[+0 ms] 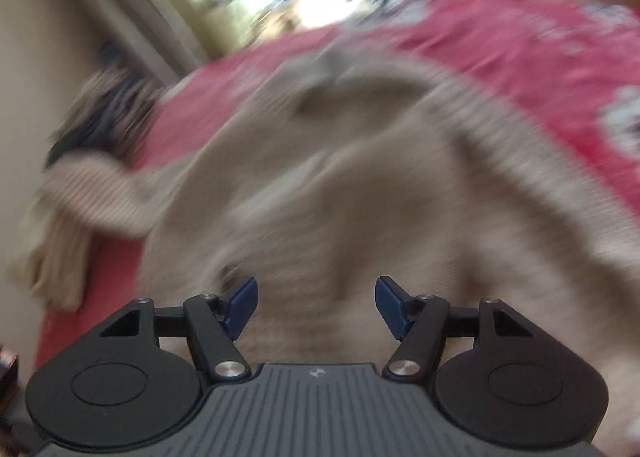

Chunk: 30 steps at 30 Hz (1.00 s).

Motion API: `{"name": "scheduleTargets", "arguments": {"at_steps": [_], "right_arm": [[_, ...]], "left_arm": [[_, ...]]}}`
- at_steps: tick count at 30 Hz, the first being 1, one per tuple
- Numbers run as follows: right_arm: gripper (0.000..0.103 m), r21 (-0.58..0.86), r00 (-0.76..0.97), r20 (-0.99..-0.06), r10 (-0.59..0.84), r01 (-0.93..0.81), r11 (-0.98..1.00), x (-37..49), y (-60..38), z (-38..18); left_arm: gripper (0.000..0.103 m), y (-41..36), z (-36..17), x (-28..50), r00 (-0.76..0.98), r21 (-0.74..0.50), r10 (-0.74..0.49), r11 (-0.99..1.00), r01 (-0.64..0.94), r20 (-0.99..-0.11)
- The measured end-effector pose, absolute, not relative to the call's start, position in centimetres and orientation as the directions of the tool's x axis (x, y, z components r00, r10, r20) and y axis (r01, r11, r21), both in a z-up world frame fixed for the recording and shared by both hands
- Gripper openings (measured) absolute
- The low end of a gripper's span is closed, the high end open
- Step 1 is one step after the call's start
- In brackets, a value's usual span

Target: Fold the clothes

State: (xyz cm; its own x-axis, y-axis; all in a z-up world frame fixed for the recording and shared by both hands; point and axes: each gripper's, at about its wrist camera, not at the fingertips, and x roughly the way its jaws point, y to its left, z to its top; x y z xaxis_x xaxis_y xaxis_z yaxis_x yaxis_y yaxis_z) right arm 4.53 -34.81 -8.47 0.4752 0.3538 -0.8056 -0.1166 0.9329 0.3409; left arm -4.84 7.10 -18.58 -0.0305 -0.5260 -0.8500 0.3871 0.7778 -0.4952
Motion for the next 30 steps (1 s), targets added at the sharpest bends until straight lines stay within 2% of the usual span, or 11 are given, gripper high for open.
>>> {"name": "scheduleTargets", "arguments": {"at_steps": [1,4,9,16,19,20,22,24,27,30], "right_arm": [[0.068,0.363,0.443,-0.808,0.388,-0.144,0.92,5.1,-33.9,-9.0],[0.068,0.348,0.385,-0.842,0.378,-0.148,0.926,5.4,-32.7,-10.7],[0.068,0.368,0.353,-0.858,0.373,-0.083,0.926,4.7,-31.6,-12.1],[0.068,0.365,0.345,-0.862,0.371,-0.085,0.927,3.4,-30.7,-12.2],[0.069,0.374,0.339,-0.863,0.374,-0.069,0.925,3.0,-30.5,-12.8],[0.069,0.373,0.34,-0.863,0.373,-0.068,0.925,3.0,-30.5,-12.9],[0.069,0.37,0.34,-0.865,0.37,-0.066,0.927,2.8,-30.5,-13.1],[0.069,0.368,0.339,-0.866,0.367,-0.066,0.928,2.8,-30.5,-13.3],[0.069,0.365,0.338,-0.867,0.367,-0.071,0.928,2.9,-30.5,-13.5],[0.069,0.355,0.336,-0.87,0.362,-0.084,0.931,3.0,-30.4,-13.6]], "left_arm": [[0.045,7.7,-18.3,-4.5,-0.01,-0.502,-0.536,0.784,0.365,-0.844],[0.045,9.3,-17.6,-2.4,0.085,-0.522,-0.565,0.801,0.293,-0.821],[0.049,10.5,-17.8,4.2,0.297,-0.519,-0.546,0.837,0.173,-0.783],[0.049,12.4,-20.5,12.7,0.48,-0.667,-0.557,0.741,-0.081,-0.678],[0.049,11.8,-21.4,14.3,0.49,-0.692,-0.567,0.714,-0.109,-0.662],[0.047,11.3,-21.6,14.6,0.491,-0.684,-0.562,0.722,-0.103,-0.666],[0.036,10.7,-21.7,15.1,0.499,-0.667,-0.546,0.74,-0.089,-0.673],[0.016,10.5,-21.4,15.5,0.515,-0.634,-0.513,0.769,-0.081,-0.687],[0.011,10.5,-20.1,16.2,0.537,-0.619,-0.502,0.784,-0.048,-0.678],[0.011,11.4,-17.9,17.1,0.59,-0.609,-0.507,0.793,0.032,-0.629]]}}
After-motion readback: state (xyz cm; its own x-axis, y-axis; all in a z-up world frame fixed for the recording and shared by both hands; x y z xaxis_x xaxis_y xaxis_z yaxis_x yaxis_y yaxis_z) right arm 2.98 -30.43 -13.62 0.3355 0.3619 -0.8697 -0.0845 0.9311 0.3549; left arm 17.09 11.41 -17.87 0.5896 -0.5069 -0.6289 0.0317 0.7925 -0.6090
